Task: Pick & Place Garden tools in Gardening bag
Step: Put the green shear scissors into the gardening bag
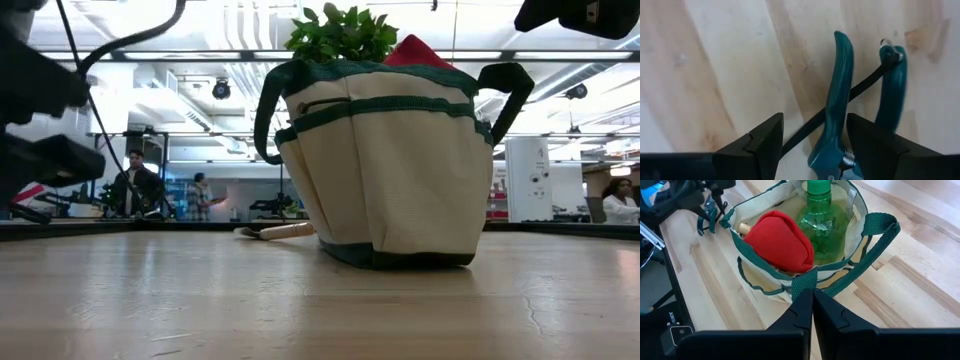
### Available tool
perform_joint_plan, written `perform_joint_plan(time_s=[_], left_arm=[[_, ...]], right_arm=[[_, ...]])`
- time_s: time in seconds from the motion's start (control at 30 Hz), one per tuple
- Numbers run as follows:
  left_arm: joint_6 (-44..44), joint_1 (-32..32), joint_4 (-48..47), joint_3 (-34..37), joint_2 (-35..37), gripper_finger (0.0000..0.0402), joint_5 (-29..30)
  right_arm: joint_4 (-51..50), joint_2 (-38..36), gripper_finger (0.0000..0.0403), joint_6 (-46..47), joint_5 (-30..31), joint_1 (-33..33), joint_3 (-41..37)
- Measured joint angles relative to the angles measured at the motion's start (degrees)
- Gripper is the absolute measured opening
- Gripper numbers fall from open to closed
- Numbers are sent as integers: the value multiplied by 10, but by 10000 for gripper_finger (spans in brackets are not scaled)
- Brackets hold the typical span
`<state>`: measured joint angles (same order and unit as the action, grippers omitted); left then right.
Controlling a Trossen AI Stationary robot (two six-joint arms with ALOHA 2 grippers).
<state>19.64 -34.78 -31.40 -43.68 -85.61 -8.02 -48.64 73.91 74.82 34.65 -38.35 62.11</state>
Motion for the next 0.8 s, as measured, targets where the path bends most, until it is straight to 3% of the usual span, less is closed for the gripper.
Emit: perform_joint_plan(time_s=[0.3, 0.43, 0.57, 0.7, 0.8], left_arm=[[19, -5, 12, -2, -53, 209, 22], [45, -4, 14, -2, -58, 149, 34], [59, -3, 15, -1, -58, 48, 48], [72, -3, 24, -7, -51, 45, 85], [74, -1, 38, -22, -38, 45, 155]], right_arm=[[-1, 0, 8, 0, 0, 0, 0], [-1, 0, 8, 0, 0, 0, 0], [-1, 0, 8, -2, 0, 0, 0], [-8, 0, 8, -4, 1, 0, 0], [-31, -3, 8, -3, 15, 0, 0]])
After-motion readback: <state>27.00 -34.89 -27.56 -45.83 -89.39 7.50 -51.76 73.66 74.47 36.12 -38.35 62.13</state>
